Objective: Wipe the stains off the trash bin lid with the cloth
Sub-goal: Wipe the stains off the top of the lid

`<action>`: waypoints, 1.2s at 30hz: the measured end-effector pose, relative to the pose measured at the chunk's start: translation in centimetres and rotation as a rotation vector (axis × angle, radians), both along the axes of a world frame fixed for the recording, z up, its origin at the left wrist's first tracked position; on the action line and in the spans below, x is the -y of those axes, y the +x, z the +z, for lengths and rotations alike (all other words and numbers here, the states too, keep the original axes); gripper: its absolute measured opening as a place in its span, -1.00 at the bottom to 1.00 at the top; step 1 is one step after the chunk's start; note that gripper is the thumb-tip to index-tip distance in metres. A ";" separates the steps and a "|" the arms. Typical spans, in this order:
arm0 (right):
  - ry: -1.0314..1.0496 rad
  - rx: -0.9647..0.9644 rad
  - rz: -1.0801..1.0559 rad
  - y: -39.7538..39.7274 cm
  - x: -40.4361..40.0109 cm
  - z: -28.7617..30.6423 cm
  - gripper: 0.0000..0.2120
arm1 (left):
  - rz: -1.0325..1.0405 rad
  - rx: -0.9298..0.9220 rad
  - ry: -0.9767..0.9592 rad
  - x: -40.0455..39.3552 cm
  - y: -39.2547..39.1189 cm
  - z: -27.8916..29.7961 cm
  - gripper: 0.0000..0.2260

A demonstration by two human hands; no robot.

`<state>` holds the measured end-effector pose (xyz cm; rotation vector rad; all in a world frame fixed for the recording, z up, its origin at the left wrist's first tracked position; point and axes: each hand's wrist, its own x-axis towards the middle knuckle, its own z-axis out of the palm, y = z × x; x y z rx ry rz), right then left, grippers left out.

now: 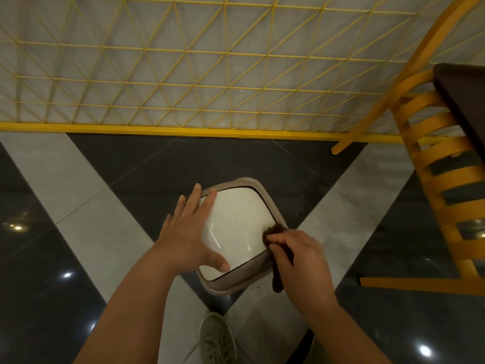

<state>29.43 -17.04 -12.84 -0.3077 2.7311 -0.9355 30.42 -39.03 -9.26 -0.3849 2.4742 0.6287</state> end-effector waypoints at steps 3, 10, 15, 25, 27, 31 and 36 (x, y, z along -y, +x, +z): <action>-0.035 -0.002 0.020 0.9 -1.1 -0.3 -0.80 | 0.018 -0.032 -0.064 -0.1 0.2 0.3 0.26; -0.011 -0.026 0.037 1.0 0.4 1.0 -0.75 | 0.043 -0.053 0.012 -1.8 0.4 1.7 0.06; -0.087 -0.128 0.192 0.9 4.3 2.0 -0.78 | 0.085 -0.053 0.031 -2.0 0.2 1.0 0.03; -0.071 0.018 -0.117 0.8 0.5 -0.4 -0.76 | 0.135 -0.017 0.080 -2.0 -0.1 0.6 0.07; -0.082 -0.048 -0.032 1.6 2.1 0.6 -0.77 | 0.144 -0.018 0.084 -2.0 -0.2 0.4 0.06; -0.097 -0.137 0.099 0.2 4.3 1.4 -0.78 | 0.165 -0.047 0.130 -2.1 0.0 0.3 0.00; -0.137 0.003 -0.150 -2.2 1.5 -0.9 -0.79 | 0.144 -0.007 0.079 -2.1 -0.1 0.7 0.04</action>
